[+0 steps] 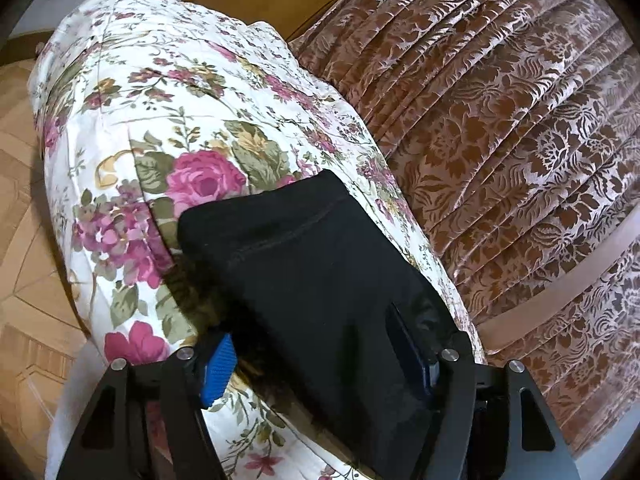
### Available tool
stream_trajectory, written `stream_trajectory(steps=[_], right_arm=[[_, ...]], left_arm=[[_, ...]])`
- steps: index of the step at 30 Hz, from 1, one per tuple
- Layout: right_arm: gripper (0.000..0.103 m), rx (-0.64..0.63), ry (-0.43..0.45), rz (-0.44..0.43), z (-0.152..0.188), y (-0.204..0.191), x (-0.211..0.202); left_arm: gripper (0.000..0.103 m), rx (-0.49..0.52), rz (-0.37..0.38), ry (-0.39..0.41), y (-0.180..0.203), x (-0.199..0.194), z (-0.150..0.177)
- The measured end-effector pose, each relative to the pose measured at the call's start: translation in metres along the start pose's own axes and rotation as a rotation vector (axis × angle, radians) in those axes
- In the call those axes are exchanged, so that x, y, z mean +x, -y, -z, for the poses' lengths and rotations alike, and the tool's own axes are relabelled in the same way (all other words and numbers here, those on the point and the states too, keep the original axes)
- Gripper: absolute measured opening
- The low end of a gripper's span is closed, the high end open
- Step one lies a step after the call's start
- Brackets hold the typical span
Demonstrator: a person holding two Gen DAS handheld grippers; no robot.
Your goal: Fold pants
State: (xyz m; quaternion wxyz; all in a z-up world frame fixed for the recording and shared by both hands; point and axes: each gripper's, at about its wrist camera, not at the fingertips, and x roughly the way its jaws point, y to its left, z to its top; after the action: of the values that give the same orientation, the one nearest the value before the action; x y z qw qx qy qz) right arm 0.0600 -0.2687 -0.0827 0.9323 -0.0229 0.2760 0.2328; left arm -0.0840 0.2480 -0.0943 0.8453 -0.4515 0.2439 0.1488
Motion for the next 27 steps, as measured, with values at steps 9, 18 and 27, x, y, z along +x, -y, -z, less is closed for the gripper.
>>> stream_trajectory(steps=[9,18,27], right_arm=[[0.048,0.000,0.001,0.000,0.001,0.000,0.000],[0.048,0.000,0.002,0.002,0.002,0.000,0.000],[0.048,-0.001,0.004,0.012,0.000,-0.002,0.000]], left_arm=[[0.028,-0.039,0.007,-0.012,-0.004,0.007,-0.008],[0.014,-0.045,0.097,-0.025,0.012,0.005,-0.019],[0.014,0.387,0.321,0.027,0.152,-0.022,-0.003]])
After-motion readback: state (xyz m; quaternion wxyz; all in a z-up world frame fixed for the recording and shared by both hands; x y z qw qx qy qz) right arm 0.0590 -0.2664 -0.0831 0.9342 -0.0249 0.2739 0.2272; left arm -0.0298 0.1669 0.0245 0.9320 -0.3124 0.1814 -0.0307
